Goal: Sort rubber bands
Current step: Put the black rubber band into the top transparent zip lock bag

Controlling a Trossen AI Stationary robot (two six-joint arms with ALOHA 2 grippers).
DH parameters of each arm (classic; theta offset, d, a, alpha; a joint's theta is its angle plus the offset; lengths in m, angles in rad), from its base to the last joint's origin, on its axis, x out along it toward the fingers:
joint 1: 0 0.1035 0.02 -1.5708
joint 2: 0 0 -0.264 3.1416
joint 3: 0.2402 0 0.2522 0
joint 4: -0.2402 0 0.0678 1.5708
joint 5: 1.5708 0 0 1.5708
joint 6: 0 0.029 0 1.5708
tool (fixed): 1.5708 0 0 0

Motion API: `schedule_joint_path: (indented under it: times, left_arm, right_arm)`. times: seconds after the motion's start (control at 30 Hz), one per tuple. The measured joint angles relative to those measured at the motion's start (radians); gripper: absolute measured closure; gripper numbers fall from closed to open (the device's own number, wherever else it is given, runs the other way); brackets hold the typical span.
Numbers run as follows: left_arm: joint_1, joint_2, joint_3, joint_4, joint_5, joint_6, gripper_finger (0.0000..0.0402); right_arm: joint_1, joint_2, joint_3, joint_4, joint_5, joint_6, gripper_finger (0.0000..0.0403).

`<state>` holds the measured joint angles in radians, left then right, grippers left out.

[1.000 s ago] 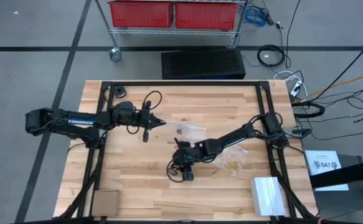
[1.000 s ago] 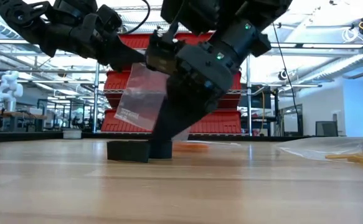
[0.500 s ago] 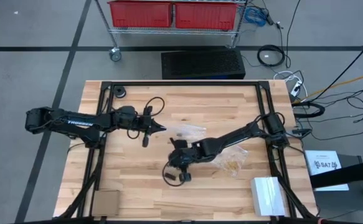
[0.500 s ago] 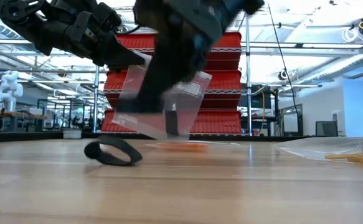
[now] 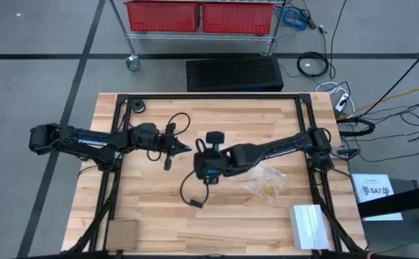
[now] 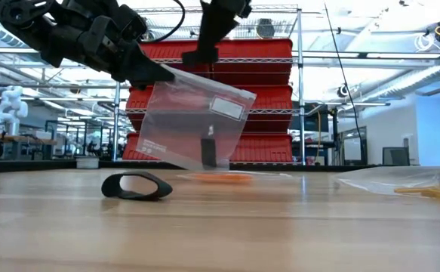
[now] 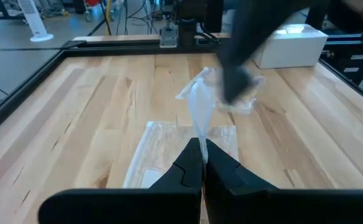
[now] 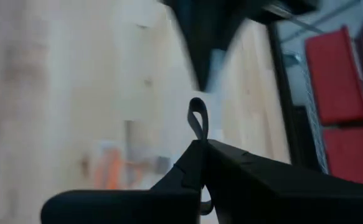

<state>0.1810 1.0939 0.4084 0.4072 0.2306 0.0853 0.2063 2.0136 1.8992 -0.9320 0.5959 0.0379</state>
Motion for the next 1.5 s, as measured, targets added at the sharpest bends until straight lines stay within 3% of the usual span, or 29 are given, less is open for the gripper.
schedule_joint_path:
  times: [0.33, 0.7, 0.8, 1.23, 1.5]
  left_arm:
    - [0.0, 0.0, 0.0, 0.001, 0.0, 0.0, 0.04]
    - [0.0, 0.0, 0.0, 0.002, 0.0, 0.0, 0.04]
    - [0.0, 0.0, 0.0, 0.002, -0.001, 0.0, 0.04]
    - [-0.002, 0.0, 0.0, -0.008, 0.027, 0.0, 0.04]
    - [-0.003, 0.0, 0.0, -0.007, 0.029, 0.0, 0.04]
  right_arm:
    - [-0.042, 0.002, -0.054, -0.033, -0.036, 0.078, 0.0403]
    - [-0.086, 0.002, -0.068, 0.091, -0.23, 0.023, 0.04]
    - [-0.109, 0.002, -0.068, 0.117, -0.292, 0.033, 0.0389]
    - [-0.148, 0.002, -0.054, 0.106, -0.295, 0.047, 0.032]
    - [-0.146, 0.002, 0.018, 0.055, -0.337, 0.036, 0.0303]
